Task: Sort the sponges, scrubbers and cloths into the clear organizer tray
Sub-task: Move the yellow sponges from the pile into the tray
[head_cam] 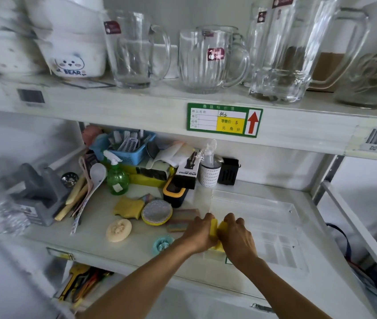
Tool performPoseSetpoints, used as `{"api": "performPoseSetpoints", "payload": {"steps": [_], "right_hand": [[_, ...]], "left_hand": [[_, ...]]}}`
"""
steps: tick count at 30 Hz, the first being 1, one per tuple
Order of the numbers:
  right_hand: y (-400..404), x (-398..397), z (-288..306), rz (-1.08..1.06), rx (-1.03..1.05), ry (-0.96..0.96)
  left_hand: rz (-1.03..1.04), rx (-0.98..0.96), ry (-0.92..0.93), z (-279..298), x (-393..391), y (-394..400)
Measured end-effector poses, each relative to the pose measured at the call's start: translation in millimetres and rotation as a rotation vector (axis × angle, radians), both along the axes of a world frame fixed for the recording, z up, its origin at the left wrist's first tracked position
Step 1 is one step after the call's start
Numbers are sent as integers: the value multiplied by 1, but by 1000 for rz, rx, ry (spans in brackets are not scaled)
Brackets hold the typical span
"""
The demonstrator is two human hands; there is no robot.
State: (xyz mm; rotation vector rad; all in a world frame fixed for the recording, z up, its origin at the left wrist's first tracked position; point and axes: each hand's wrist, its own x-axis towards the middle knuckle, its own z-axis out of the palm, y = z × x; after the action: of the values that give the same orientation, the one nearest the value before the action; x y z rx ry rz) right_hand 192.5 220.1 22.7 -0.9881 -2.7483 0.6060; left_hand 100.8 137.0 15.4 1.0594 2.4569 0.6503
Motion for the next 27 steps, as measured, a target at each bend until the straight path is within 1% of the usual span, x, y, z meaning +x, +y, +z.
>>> {"api": "performPoseSetpoints", "payload": {"steps": [3, 6, 9, 11, 13, 15, 16, 18, 19, 21, 22, 24, 26, 27], "right_hand": [[3, 0, 2, 26, -18, 21], [1, -4, 3, 26, 19, -5], [-3, -13, 1, 9, 38, -43], [1, -13, 5, -7, 106, -99], [5, -12, 11, -15, 213, -120], [4, -19, 16, -18, 345, -48], [2, -25, 17, -10, 389, 16], [-8, -38, 16, 68, 436, 103], [-16, -45, 15, 134, 454, 120], [-36, -57, 11, 292, 476, 120], [-46, -64, 7, 362, 447, 101], [-64, -77, -5, 435, 293, -3], [-75, -86, -20, 456, 150, -145], [-79, -89, -26, 474, 125, -203]], "left_hand": [[-43, 2, -25, -1, -1, 0], [-64, 12, -102, 2, 0, -3], [-98, 35, -104, -1, -8, -10], [-130, 46, -100, -3, -11, -12], [-134, 59, -153, -2, -13, -15], [-65, 119, -233, -1, -23, -23], [-14, 159, -223, -1, -31, -28], [107, 230, -70, -2, -50, -44], [181, 264, 26, -5, -61, -53], [320, 296, 159, -12, -82, -75], [379, 260, 214, -16, -92, -87], [489, 115, 305, -25, -110, -110], [592, -25, 329, -34, -124, -133], [629, -74, 316, -39, -130, -144]]}}
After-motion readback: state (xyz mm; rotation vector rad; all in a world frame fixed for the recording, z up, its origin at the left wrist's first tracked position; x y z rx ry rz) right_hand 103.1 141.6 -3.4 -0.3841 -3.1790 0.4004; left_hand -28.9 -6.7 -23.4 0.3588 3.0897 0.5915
